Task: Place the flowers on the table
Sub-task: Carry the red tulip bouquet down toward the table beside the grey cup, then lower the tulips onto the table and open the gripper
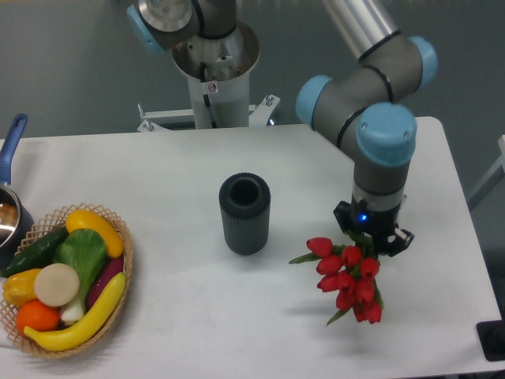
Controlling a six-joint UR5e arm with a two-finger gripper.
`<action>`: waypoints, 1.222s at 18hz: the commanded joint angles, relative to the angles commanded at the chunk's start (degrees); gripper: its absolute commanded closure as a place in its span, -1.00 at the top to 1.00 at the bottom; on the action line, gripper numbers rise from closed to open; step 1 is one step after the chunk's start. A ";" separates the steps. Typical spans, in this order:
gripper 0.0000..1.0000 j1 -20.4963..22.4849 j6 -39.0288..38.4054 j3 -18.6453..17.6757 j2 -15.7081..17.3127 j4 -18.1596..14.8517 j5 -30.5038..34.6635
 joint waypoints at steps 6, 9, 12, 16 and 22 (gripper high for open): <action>-0.16 -0.79 0.00 0.26 -2.20 0.00 0.00; -0.16 -1.58 -0.09 0.26 -3.16 0.26 0.09; -0.11 -2.19 -0.09 0.26 -3.96 0.26 0.18; -0.10 -2.55 -0.17 0.09 -4.48 0.26 0.18; 0.50 -2.82 0.17 1.40 -4.31 0.62 0.44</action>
